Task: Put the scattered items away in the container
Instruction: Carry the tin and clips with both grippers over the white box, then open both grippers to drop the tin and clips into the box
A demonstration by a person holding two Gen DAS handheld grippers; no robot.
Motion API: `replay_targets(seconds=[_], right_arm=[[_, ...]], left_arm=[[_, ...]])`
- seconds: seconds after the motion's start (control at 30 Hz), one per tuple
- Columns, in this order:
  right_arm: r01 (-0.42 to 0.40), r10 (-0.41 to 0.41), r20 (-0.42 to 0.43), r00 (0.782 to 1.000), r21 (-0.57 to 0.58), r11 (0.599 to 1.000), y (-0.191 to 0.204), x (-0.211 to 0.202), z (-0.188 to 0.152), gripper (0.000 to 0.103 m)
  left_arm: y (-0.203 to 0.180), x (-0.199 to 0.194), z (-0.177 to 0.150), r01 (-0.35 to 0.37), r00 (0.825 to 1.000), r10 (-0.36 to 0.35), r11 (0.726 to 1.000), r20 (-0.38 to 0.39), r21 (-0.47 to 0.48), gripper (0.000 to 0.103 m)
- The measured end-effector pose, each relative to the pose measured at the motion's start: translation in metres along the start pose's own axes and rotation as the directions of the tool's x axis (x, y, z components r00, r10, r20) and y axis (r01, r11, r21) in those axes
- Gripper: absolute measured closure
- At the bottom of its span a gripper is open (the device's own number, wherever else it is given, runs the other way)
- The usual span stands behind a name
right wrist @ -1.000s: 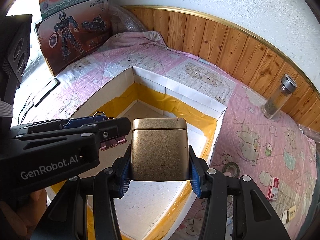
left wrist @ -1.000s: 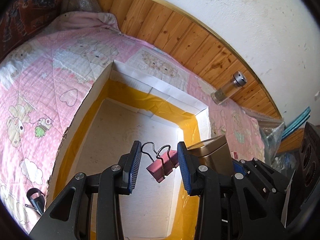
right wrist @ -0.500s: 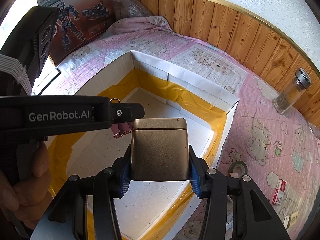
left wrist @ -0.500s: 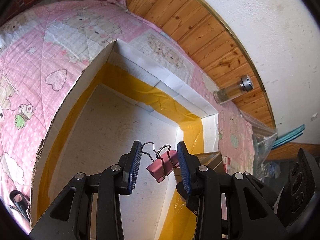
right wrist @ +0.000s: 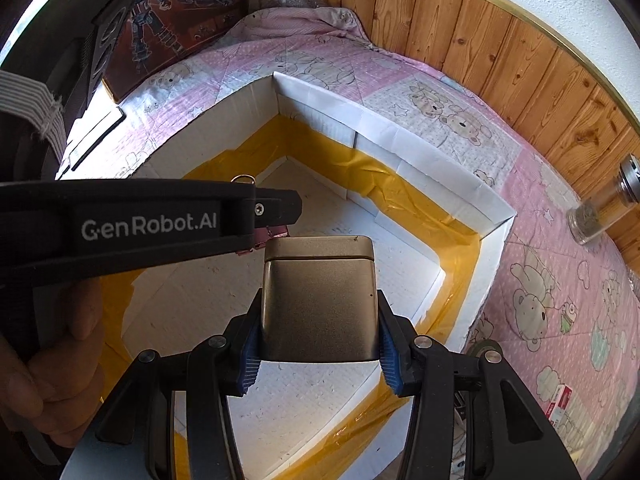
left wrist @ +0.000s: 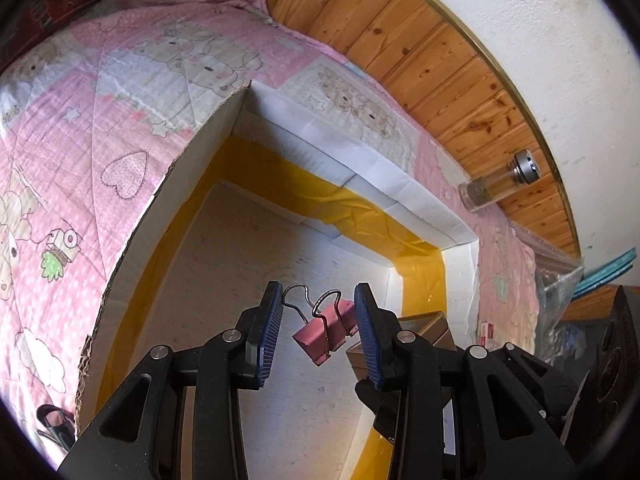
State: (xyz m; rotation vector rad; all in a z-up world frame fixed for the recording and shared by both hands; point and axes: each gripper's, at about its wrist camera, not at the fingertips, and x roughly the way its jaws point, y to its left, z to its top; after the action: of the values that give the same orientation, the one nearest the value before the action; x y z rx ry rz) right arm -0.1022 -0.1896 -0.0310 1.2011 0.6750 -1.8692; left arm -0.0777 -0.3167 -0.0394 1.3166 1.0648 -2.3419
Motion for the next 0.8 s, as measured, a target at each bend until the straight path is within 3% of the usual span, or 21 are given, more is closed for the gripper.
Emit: replay_targets(seconds=[0.6, 0.8], right_arm=[[0.022, -0.042, -0.116, 0.992, -0.171, 0.985, 0.006, 0.030, 0.016, 0.053], [0.021, -0.047, -0.154, 0.987, -0.167, 0.986, 0.003, 0.038, 0.020, 0.053]], left_arm=[[0.007, 0.032, 0.009, -0.071, 0.997, 0.071, 0.997, -0.033, -0.009, 0.065], [0.009, 0.042, 0.014, -0.086, 0.996, 0.085, 0.996, -0.041, -0.007, 0.065]])
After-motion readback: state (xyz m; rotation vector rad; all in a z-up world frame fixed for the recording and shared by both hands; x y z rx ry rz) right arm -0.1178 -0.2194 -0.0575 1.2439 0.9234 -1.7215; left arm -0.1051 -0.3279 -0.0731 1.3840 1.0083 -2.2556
